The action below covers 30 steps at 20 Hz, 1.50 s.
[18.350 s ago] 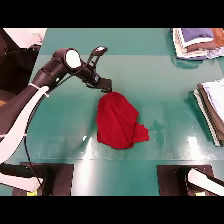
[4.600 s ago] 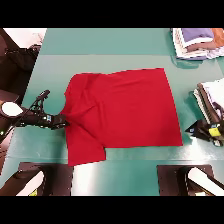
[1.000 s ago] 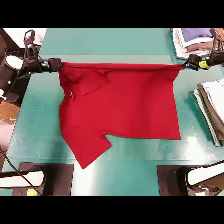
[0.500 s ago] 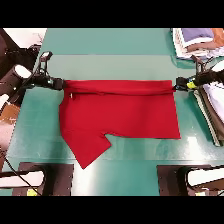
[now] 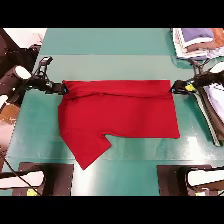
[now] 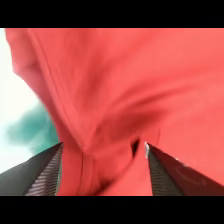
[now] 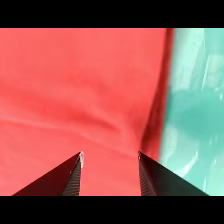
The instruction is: Fold the shirts.
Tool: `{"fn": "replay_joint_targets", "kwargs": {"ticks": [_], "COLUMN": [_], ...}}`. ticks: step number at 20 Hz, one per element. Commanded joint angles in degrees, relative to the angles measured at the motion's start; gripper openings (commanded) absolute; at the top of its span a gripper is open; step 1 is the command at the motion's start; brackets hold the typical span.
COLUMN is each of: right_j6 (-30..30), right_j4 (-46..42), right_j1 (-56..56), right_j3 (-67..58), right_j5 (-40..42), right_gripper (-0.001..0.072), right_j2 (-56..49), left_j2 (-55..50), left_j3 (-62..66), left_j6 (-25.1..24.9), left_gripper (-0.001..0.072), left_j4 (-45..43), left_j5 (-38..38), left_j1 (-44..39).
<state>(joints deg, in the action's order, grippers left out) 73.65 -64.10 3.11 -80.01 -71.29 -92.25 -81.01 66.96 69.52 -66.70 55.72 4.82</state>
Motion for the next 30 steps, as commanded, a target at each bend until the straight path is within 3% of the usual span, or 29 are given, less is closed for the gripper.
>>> {"fn": "replay_joint_targets", "kwargs": {"ticks": [1, 4, 8, 12, 16, 25, 26, 27, 29, 30], "right_j6": [-0.2, -0.7, -1.1, -3.0, -4.2, -4.3, -4.3, -4.3, -4.3, -4.4], "right_j4": [0.1, 0.1, 0.2, 4.0, 8.9, 10.8, 10.7, 10.6, 10.0, 9.6], "right_j1": [3.9, 7.6, 9.6, 9.5, 9.6, 9.4, 9.4, 9.4, 9.9, 10.7], "right_j3": [-0.6, 6.2, 15.3, 20.1, 20.1, 20.1, 20.1, 20.1, 20.1, 20.2], "right_j5": [-7.3, -8.4, -3.5, -1.7, -1.6, -2.3, -2.5, -2.9, -4.9, -6.6], "right_gripper": [0.0404, 0.0403, 0.0404, 0.0403, 0.0403, 0.0403, 0.0403, 0.0403, 0.0403, 0.0403], "right_j2": [4.0, 11.6, 19.2, 22.0, 22.0, 22.0, 22.0, 22.0, 22.0, 22.0], "left_j2": [4.6, 13.0, 25.3, 33.6, 34.2, 34.2, 34.2, 34.2, 34.2, 34.2], "left_j3": [-0.4, -8.4, -26.4, -40.9, -46.0, -50.5, -50.8, -50.8, -50.8, -50.7], "left_j6": [5.1, 9.0, 15.3, 16.1, 16.0, 15.6, 15.6, 15.1, 13.5, 11.7], "left_gripper": [0.0603, 0.0603, 0.0603, 0.0603, 0.0603, 0.0601, 0.0532, 0.0258, 0.0065, 0.0024], "left_j4": [-2.5, -2.5, -1.7, 6.1, 9.0, 16.5, 16.6, 16.6, 18.2, 19.5], "left_j5": [8.7, 13.9, 18.7, 21.4, 19.0, 7.5, 7.7, 7.8, 8.0, 8.3], "left_j1": [2.4, 4.0, 4.0, 4.0, 4.0, 4.0, 4.0, 4.0, 4.0, 4.0]}}
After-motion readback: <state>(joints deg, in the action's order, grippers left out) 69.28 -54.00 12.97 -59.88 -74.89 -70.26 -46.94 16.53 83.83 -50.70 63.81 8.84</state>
